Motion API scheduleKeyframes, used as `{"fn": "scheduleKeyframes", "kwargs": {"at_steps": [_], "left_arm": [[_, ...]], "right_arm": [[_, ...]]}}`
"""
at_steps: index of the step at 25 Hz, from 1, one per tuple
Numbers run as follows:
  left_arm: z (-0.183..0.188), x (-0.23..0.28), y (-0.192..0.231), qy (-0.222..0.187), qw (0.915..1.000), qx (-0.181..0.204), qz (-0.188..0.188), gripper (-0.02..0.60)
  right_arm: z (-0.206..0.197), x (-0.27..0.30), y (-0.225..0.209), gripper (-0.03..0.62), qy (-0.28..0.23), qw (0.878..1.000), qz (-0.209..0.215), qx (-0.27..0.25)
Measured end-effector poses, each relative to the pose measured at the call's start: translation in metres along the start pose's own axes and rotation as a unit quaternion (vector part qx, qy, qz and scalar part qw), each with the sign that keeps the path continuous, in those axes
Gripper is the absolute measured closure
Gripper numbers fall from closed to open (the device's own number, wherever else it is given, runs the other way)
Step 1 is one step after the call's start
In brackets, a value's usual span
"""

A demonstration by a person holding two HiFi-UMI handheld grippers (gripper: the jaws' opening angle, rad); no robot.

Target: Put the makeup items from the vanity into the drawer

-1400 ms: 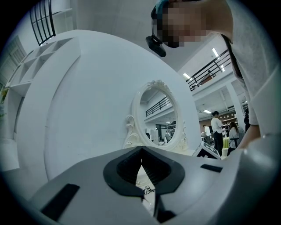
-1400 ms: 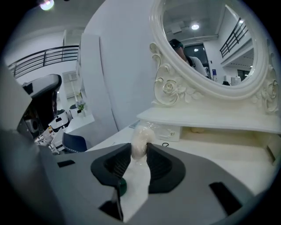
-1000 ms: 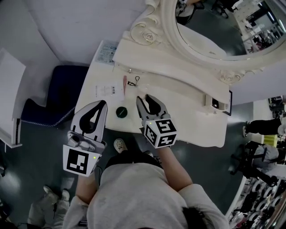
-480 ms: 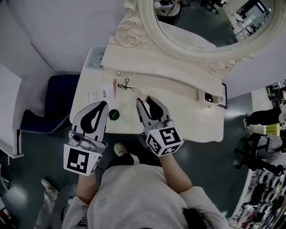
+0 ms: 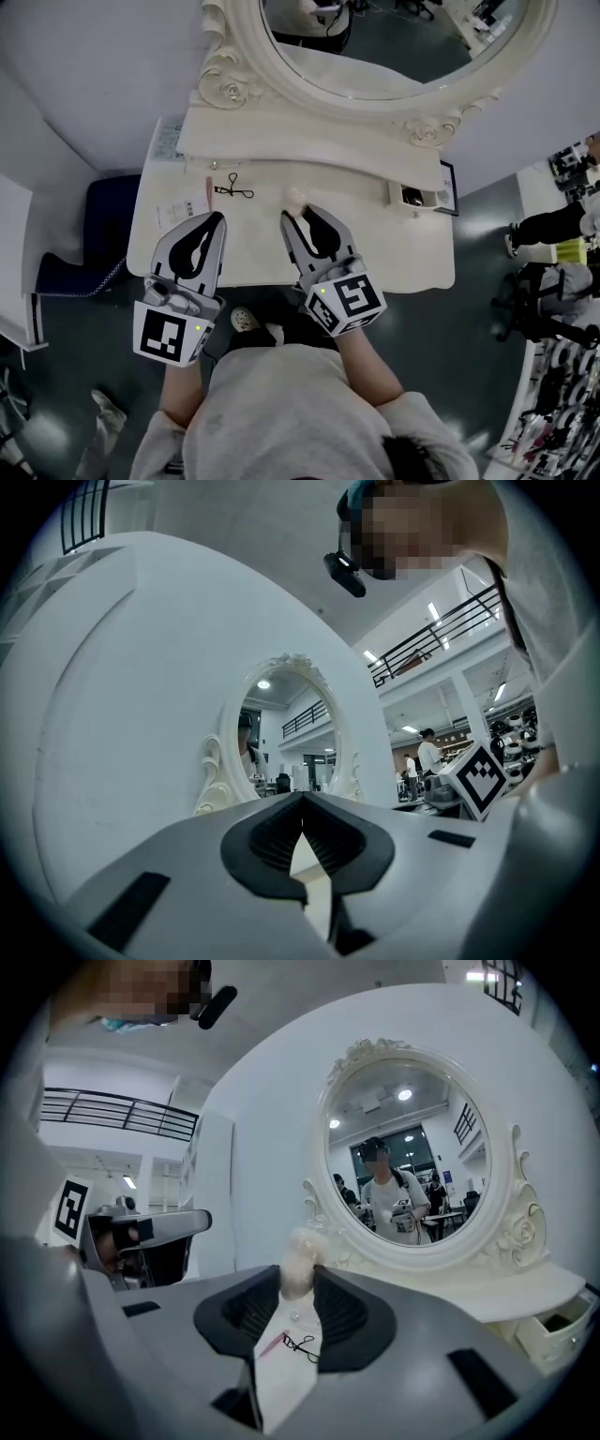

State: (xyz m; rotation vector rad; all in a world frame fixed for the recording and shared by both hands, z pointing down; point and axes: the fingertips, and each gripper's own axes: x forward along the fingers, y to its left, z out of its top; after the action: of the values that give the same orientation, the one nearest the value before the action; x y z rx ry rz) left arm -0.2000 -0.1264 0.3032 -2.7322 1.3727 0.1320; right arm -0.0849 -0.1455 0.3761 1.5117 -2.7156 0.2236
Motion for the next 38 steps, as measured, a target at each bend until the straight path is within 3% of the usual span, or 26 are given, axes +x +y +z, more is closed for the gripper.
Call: {"fn": "scheduleKeyframes", "kwargs": {"at_steps": [8,13,18,38], "left_arm": [[0.005,0.032,-0.04,-0.006,0.9997,0.0,-0.024,0.566],[-0.001,0.051,-0.065,0.011,0.9987,0.008,-0.049,0.567],[0.011,0.076,-0.086,-0.014,0.9982,0.0,-0.058,0.567],[0.01,0.144,-0.169,-0.014,0.993,0.006,-0.117,0.567]], "right_arm": [[0.017,-0.031,-0.04,0.474,-0.016,1.0,-0.019,-0.004],[0.024,-0.05,-0.069,0.474,-0.022,0.999,-0.039,-0.009],[0.029,-0.07,-0.098,0.474,-0.027,0.998,-0.06,-0.013],[0.033,-0.141,-0.197,0.474,-0.041,0.99,-0.133,-0.007]]}}
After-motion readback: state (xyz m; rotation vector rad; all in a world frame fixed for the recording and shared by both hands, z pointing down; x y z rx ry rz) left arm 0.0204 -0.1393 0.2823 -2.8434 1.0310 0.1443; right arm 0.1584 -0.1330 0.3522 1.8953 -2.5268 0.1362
